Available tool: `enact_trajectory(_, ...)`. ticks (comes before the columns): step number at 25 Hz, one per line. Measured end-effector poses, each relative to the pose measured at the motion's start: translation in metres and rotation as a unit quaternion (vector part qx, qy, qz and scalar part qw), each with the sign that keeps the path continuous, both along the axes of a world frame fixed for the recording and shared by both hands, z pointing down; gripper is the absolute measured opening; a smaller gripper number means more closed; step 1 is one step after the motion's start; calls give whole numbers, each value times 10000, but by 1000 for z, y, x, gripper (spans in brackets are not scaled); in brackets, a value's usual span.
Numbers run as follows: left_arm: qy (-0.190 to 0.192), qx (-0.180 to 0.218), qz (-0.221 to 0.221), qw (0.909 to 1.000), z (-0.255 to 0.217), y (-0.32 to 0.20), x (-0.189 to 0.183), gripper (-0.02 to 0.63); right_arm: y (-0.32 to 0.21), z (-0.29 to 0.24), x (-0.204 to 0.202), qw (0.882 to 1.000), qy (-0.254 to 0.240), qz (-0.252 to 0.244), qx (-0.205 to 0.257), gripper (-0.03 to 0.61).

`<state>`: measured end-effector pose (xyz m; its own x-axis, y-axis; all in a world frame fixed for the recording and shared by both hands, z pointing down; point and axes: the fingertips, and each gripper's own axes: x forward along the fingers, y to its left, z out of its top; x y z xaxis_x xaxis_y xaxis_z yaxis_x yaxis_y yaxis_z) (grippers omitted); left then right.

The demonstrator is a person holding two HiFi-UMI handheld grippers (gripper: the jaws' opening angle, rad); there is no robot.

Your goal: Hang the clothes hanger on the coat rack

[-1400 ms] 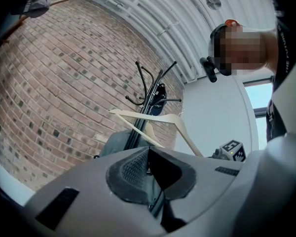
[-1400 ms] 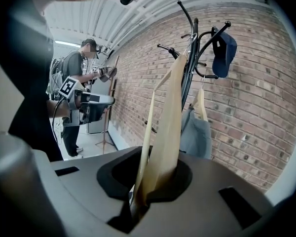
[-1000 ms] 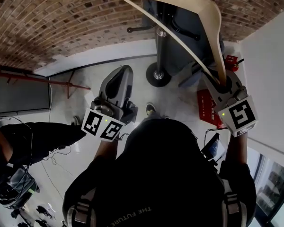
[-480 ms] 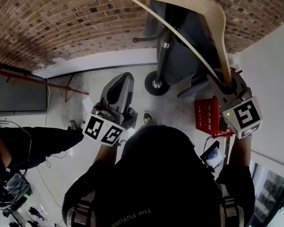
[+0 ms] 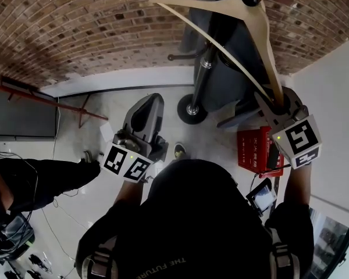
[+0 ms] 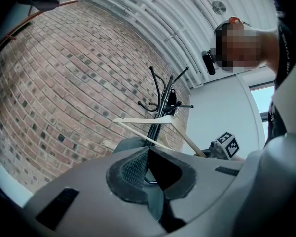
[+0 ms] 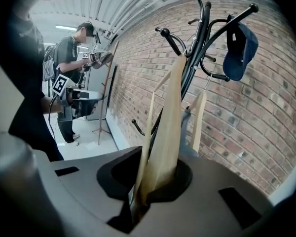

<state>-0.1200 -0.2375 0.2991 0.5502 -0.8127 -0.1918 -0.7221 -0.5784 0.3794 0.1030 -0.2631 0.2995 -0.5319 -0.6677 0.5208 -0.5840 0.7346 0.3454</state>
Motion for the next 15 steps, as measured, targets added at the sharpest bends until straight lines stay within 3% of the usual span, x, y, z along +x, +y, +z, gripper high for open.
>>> enact_trajectory(15,0,-39,-83,10000,3,-3,-1,20,-11,13,0,9990,412,-88,-161,39)
